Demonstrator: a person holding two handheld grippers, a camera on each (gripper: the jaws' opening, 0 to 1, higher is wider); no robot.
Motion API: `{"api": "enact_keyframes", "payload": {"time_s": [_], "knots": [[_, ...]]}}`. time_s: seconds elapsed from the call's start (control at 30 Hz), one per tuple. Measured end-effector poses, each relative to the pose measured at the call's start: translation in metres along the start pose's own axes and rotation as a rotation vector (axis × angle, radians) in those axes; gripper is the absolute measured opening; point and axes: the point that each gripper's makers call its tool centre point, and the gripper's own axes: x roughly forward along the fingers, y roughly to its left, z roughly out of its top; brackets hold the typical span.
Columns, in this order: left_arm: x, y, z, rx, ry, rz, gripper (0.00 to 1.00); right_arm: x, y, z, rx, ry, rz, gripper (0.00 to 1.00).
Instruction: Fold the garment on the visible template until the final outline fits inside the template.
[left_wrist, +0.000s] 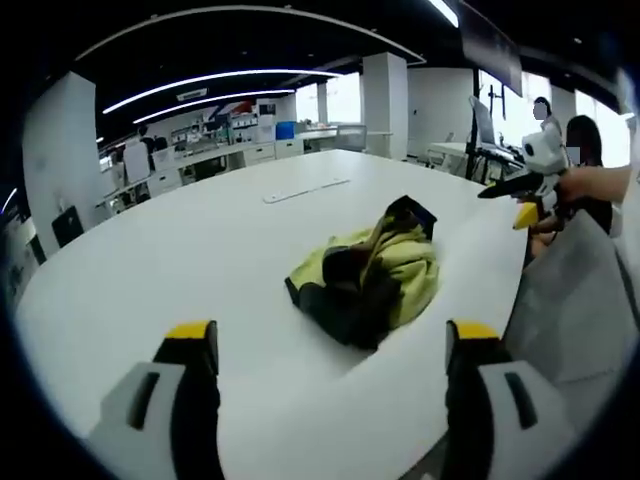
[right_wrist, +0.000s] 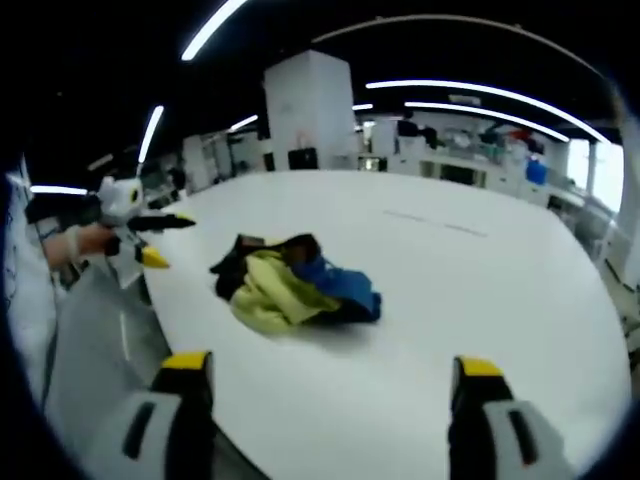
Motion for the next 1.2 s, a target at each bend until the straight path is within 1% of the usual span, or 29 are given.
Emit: {"api": "enact_keyframes", "payload": {"time_s": [0.17, 0.73, 1.13, 1.17, 1.2], "knots": [[0.001, -0.001, 0.003, 0.005, -0.003, -0.005, 0.91, -0.001, 0.001, -0.001, 0.004, 0.004, 0.0, 1.0], [-0.004, 0.001, -0.005, -0.005, 0.01, 0.004, 0.89, 0.004, 0.004, -0.001, -0.006, 0.015, 0.018, 1.0], [-0.005, 0.0, -0.008, -0.015, 0.008, 0.013, 0.89, 0.005, 0.007, -0.002, -0.004, 0.018, 0.021, 1.0], [-0.005, 0.0, -0.008, -0.015, 0.009, 0.011, 0.89, 0.005, 0.007, -0.003, -0.003, 0.019, 0.021, 0.99], [-0.005, -0.001, -0.009, -0.016, 0.01, 0.011, 0.89, 0.004, 0.007, -0.004, -0.002, 0.025, 0.021, 0.95]]}}
